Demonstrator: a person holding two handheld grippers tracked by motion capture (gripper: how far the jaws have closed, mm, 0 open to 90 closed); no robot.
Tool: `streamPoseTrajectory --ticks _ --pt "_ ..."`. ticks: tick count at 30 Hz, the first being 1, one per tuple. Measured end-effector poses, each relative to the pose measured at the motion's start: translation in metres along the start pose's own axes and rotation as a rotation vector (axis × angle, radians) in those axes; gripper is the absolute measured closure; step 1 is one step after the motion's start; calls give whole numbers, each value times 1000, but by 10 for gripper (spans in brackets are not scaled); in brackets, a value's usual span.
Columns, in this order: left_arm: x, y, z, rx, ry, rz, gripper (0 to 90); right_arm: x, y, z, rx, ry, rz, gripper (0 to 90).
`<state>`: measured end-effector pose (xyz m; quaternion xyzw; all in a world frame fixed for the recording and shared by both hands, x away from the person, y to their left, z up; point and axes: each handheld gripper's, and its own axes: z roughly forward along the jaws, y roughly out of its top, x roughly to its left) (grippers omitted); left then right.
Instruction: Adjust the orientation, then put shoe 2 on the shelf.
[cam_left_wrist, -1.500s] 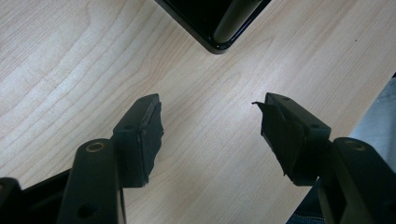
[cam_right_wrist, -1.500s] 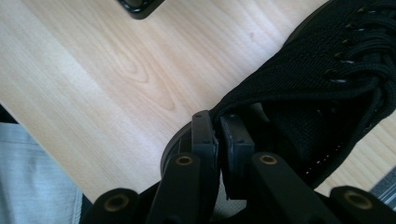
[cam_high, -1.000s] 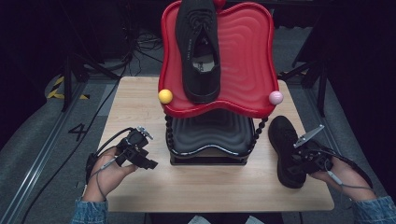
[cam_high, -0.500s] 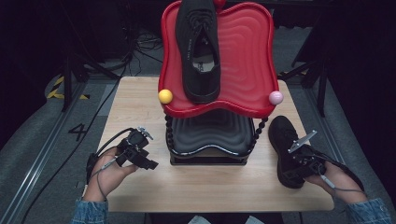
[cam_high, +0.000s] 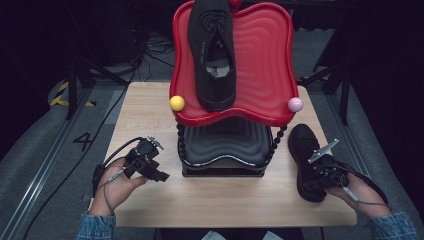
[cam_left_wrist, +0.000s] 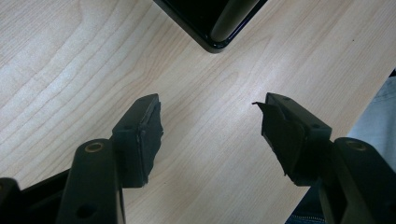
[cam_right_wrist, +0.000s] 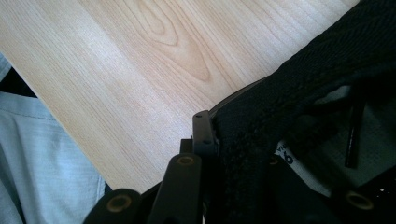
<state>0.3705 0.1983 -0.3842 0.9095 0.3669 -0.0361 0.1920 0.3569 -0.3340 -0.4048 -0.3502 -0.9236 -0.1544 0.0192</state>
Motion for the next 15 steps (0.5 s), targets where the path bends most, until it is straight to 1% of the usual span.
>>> streamPoseTrajectory --ticks 3,6,7,8,10,11,12,14,15 --pt "0 0 0 2 -2 -1 384 -1 2 -1 7 -5 -1 871" --pt "1 -1 -1 -3 1 -1 384 -1 3 -4 -7 -2 9 871" --pt "1 -1 -1 -8 8 2 384 -1 4 -6 -11 -3 14 870" --pt "1 -1 -1 -2 3 -3 384 -1 4 -7 -14 -2 13 870" --pt "0 -2 -1 0 0 -5 384 -1 6 -13 -25 -1 22 868" --pt "0 -2 -1 -4 3 0 385 -1 7 -15 -28 1 23 865" --pt "0 -2 -1 -4 3 0 384 -1 7 -15 -28 1 23 865" --pt "1 -2 -1 -4 1 0 384 -1 10 -24 -38 -5 19 862" --pt "1 -2 -1 -9 -2 -6 386 -1 12 -30 -45 -9 21 862"
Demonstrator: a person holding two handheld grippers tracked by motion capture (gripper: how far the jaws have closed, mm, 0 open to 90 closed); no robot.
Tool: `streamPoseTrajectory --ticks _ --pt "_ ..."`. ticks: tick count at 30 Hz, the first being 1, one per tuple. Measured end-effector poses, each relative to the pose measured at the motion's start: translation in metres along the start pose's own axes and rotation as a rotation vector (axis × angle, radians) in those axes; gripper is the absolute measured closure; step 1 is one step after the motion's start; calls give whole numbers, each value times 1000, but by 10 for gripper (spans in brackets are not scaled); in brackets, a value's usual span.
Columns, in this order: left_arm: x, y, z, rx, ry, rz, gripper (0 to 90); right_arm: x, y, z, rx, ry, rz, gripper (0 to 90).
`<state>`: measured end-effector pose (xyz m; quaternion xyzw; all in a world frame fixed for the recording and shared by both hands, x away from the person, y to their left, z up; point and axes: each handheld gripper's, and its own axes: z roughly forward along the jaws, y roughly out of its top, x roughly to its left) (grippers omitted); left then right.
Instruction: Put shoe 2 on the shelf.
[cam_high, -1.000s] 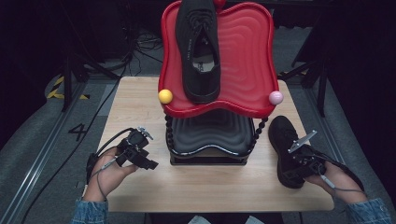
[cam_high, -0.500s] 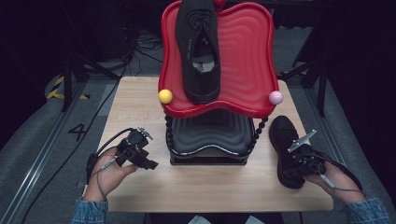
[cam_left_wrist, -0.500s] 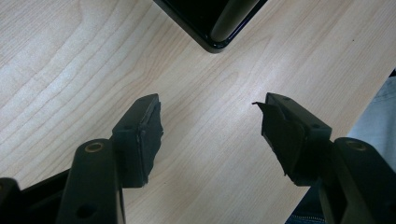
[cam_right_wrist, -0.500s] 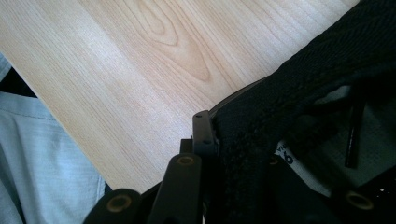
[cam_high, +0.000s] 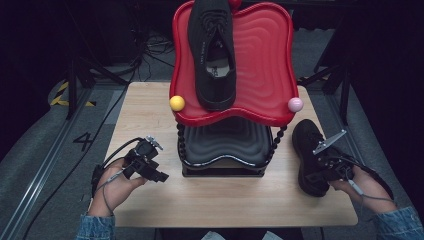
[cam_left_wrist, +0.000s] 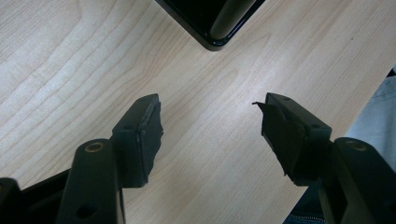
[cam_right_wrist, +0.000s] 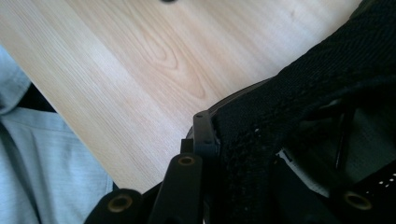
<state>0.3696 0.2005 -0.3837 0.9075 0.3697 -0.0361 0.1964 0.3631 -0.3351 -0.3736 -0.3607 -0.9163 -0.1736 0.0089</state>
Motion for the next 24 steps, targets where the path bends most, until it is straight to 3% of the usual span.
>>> streamPoseTrajectory --ticks 11,24 --pt "0 -3 -1 0 -1 -3 386 5 22 -40 -28 -17 -28 859" --pt "1 -5 0 -3 -8 -7 388 19 46 -89 -52 -50 -65 860"
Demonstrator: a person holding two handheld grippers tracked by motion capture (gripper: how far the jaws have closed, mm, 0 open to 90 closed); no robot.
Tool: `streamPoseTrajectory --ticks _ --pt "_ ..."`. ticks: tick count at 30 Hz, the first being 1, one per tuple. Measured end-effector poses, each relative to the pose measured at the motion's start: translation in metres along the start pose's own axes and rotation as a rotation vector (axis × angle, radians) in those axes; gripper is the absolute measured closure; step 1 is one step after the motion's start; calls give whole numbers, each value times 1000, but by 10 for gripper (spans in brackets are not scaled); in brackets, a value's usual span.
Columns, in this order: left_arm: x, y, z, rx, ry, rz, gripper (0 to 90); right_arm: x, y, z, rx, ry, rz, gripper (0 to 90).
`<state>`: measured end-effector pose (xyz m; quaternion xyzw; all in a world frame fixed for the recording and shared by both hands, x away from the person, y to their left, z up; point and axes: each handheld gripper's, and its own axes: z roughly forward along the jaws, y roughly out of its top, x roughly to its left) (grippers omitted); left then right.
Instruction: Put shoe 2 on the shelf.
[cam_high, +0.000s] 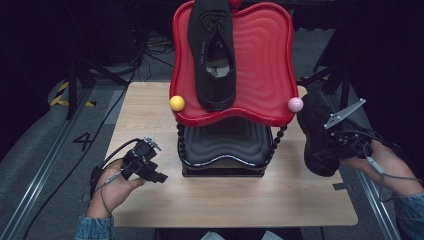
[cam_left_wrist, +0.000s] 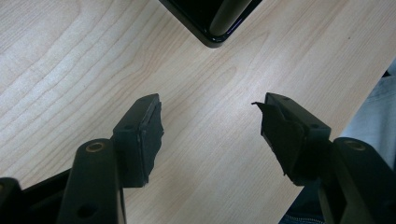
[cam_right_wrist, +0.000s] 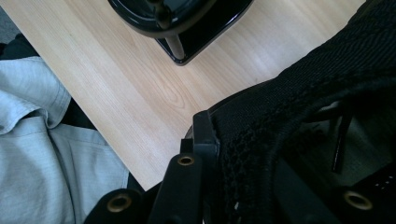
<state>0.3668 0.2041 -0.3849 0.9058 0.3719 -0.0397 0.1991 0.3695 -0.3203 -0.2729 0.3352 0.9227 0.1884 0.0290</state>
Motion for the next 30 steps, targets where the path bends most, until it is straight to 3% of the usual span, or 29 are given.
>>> streamPoseTrajectory --ticks 21,30 --pt "1 -1 -1 0 -2 -3 388 12 30 -74 -83 -82 -58 858" --pt "1 -1 -1 -1 -7 -2 393 20 40 -96 -119 -98 -70 856"
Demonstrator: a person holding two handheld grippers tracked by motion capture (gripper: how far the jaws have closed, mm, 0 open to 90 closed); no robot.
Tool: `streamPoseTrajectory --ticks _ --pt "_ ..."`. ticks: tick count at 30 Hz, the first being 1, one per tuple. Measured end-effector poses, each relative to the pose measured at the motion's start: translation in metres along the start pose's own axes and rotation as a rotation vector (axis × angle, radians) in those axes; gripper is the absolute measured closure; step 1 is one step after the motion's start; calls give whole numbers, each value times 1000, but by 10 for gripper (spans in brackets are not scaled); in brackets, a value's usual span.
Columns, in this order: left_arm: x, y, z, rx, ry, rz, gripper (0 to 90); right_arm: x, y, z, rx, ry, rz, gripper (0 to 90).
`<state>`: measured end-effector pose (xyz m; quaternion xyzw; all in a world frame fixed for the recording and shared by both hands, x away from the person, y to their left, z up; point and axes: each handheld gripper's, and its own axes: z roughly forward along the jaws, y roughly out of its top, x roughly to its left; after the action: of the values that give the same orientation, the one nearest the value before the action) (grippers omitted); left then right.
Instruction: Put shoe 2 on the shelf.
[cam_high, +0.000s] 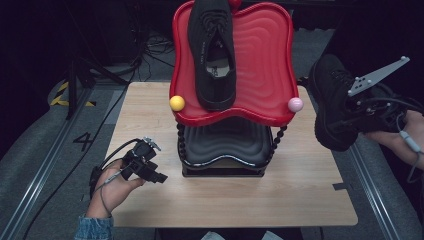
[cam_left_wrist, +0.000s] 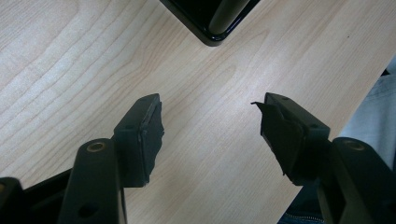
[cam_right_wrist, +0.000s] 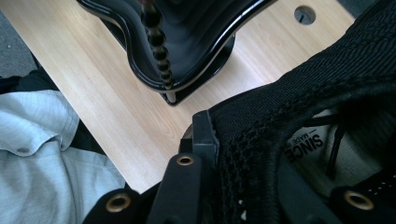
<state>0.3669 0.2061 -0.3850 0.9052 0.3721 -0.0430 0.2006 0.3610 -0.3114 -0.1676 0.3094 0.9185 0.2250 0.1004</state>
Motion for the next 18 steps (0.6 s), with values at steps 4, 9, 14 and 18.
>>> streamPoseTrajectory --ticks 4,9,14,18 --pt "0 -1 0 -4 1 -1 393 2 8 -12 -12 -18 -11 857" --pt "1 -1 -1 -5 5 1 393 5 15 -23 -24 -34 -23 857" --pt "1 -1 -1 -3 2 1 393 9 25 -34 -38 -45 -40 858" --pt "1 -1 -1 0 -3 -1 392 12 32 -41 -50 -54 -56 858"
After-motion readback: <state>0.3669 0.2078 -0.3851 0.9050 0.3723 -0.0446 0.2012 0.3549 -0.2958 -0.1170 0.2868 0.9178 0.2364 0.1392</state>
